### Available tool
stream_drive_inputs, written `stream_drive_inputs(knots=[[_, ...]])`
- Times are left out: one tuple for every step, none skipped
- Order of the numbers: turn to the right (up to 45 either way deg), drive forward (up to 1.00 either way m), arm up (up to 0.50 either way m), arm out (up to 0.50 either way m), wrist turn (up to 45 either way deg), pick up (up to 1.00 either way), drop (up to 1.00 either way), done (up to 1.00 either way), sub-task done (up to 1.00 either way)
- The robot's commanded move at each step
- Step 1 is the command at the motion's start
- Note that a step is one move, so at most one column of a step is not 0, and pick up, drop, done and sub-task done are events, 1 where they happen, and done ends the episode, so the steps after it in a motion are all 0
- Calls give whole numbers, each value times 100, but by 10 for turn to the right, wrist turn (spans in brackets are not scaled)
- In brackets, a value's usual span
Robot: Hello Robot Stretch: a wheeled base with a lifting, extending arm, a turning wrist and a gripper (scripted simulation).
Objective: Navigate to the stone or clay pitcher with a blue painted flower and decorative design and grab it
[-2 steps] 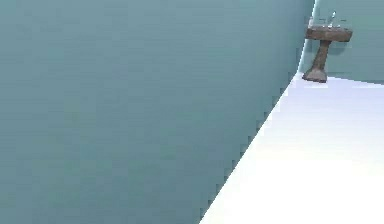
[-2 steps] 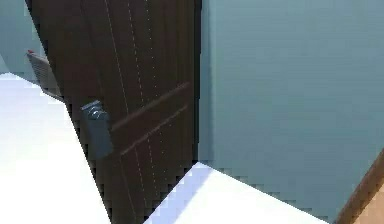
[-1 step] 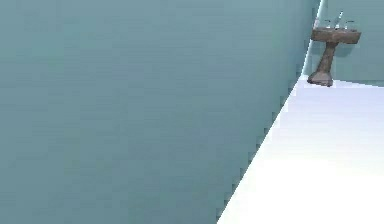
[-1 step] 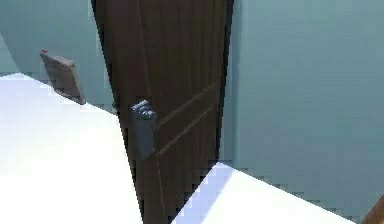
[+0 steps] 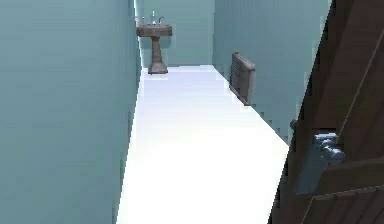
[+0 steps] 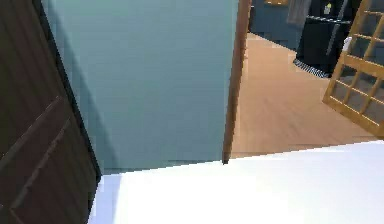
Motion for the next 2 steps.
stream_drive_inputs(knots=[[0, 90, 0, 0, 0, 0, 0, 0, 0], [450, 0, 0, 0, 0, 0, 0, 0, 0]])
